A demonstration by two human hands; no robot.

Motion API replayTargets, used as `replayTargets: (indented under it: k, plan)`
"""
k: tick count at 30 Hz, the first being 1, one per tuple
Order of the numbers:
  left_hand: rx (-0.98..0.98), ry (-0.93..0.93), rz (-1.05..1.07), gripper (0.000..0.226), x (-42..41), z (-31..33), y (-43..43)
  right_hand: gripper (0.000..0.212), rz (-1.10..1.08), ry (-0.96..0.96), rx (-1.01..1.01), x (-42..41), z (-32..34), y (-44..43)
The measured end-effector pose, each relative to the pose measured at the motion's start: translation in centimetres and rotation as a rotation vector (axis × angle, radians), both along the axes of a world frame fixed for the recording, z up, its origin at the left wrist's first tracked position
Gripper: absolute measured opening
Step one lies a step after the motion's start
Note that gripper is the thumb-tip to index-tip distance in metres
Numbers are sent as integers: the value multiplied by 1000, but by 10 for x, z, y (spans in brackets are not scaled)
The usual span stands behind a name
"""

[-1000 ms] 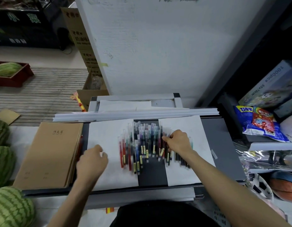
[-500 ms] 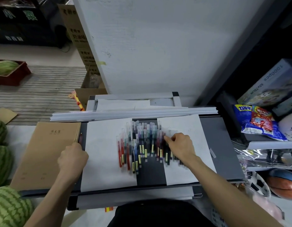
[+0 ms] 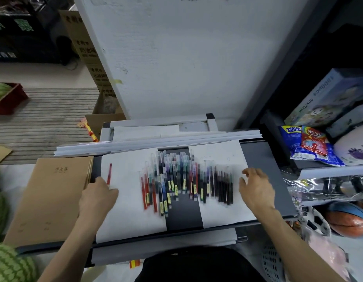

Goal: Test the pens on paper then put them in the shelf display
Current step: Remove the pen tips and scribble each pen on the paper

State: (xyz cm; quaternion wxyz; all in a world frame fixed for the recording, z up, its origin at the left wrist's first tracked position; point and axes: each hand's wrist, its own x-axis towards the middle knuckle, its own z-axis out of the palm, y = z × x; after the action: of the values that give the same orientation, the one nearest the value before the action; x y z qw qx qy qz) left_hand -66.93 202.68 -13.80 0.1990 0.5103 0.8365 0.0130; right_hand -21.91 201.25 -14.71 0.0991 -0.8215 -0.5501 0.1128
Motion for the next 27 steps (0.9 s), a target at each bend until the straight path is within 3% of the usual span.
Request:
replayTargets:
  k: [7, 16, 21, 27]
  plan:
    - [44, -161, -200, 21, 69, 13, -13, 22, -118, -28, -123, 35, -19, -10]
    - [-6, -399, -299, 25, 116, 21, -36, 11, -167, 99, -5, 39, -19, -10]
    - [8, -517, -440, 30, 122, 29, -40, 19, -146, 441, 28, 16, 6, -7]
    - [124, -548, -629, 26, 122, 49, -40, 16, 78, 1110, -68, -38, 57, -15]
